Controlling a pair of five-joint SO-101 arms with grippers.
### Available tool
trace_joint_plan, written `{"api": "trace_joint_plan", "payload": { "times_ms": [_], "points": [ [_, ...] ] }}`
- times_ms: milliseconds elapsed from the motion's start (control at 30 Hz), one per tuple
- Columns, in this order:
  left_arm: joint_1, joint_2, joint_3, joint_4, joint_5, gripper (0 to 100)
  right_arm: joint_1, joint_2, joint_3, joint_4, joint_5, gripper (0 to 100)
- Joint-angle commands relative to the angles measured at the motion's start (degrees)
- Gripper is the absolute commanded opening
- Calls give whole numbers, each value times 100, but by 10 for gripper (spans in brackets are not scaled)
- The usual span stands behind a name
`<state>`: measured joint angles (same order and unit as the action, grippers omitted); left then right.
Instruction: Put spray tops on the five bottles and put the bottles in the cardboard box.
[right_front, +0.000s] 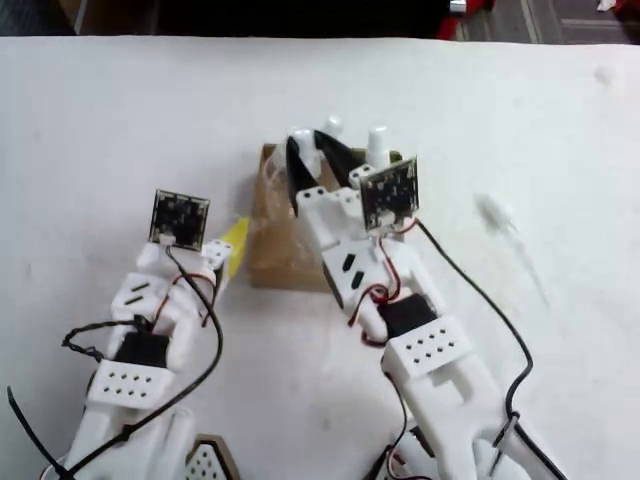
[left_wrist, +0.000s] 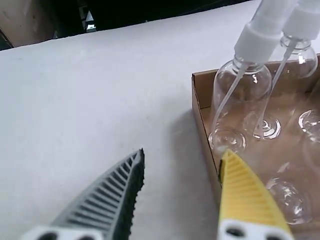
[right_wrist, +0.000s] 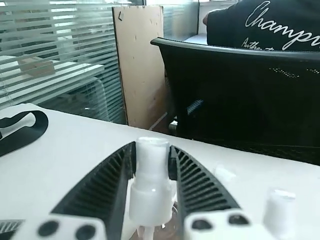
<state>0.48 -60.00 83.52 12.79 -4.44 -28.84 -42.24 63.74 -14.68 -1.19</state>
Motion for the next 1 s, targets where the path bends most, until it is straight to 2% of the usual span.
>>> {"api": "trace_joint_plan", "payload": {
  "times_ms": [0,100,967],
  "points": [
    [13,-145,-53,-141,-70,233,48,-48,334,-892,-62,15],
    [13,-145,-53,-141,-70,233,31,-57,589,-1235,-53,15],
    [13,-145,-53,-132,-70,233,75,-13,1284,-1270,-79,15]
  ]
}}
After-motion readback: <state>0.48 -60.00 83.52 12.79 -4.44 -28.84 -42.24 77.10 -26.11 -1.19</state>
